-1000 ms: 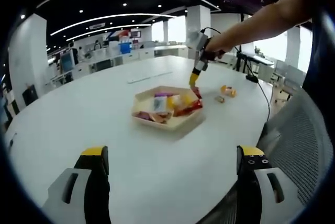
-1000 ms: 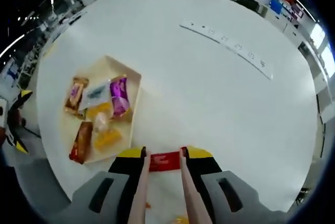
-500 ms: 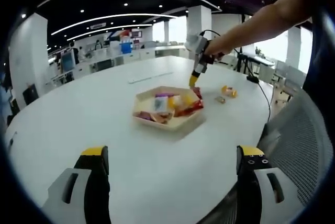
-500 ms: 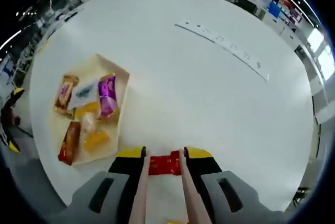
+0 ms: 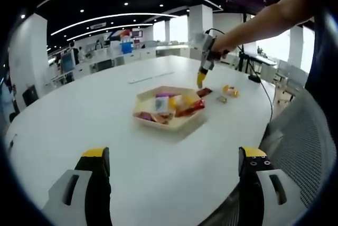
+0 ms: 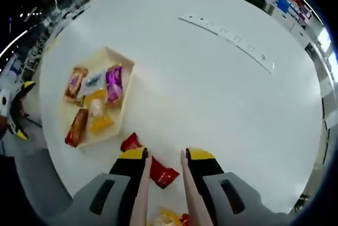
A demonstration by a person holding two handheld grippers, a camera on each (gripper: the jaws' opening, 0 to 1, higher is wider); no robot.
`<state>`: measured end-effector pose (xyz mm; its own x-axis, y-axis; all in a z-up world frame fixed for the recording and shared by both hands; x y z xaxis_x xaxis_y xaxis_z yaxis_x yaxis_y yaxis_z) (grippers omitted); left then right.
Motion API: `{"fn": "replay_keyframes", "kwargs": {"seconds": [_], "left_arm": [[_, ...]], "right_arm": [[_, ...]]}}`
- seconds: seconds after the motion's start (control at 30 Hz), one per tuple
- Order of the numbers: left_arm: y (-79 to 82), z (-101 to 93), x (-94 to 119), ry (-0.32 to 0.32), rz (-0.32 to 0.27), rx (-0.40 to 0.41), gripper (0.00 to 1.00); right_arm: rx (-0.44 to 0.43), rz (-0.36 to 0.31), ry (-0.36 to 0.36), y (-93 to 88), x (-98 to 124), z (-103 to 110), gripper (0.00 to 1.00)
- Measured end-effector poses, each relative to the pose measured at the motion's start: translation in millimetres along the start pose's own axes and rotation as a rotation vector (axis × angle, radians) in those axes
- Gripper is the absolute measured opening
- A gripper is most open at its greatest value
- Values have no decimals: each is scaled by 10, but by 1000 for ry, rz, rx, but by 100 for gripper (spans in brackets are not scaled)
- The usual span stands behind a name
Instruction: Place the target food into the container with the food tongs after gripping and lifting it, then release it inside without dropping or visibly crushing the food.
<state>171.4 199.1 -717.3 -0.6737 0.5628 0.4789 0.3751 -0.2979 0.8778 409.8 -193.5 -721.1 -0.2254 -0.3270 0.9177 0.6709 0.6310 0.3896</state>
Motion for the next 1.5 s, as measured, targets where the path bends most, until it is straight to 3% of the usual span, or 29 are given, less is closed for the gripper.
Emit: {"fn": "replay_keyframes", "kwargs": {"seconds": [0.1,0.23,0.37,1.0,1.13,1.5], "left_arm": [[-1,-1,0,1,0,-2,99],[0,-10,-2,0,2,-8,99],[11,-30,1,-2,3,-13,99],[2,-24,-4,-3,7,-10,99],[-4,-25,-9,-5,11,-10,99],[-15,-23,-21,-8,21,-6,99]], "right_arm": [[61,-14,48,-9,21,15,28],[252,-44,115,0,17,128,28],[353,-23,113,-13,20,203,28],[419,16,140,-62,-119,220,28],[495,27,154,-90,-192,256,27],[484,29,147,-113,-236,249,22]]}}
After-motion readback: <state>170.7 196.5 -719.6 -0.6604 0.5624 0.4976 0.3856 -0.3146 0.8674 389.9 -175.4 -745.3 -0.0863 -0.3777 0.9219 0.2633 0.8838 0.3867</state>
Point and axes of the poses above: the point that each gripper's makers call its tool centre point, and the gripper's own axes: x roughly backward along the fingers, z roughly to its left, y roughly out of its top, the point moved 10 cm from there along x, roughly backward along the fingers, and after that the axes turned 2 degrees about x, right-handed, at the moved point
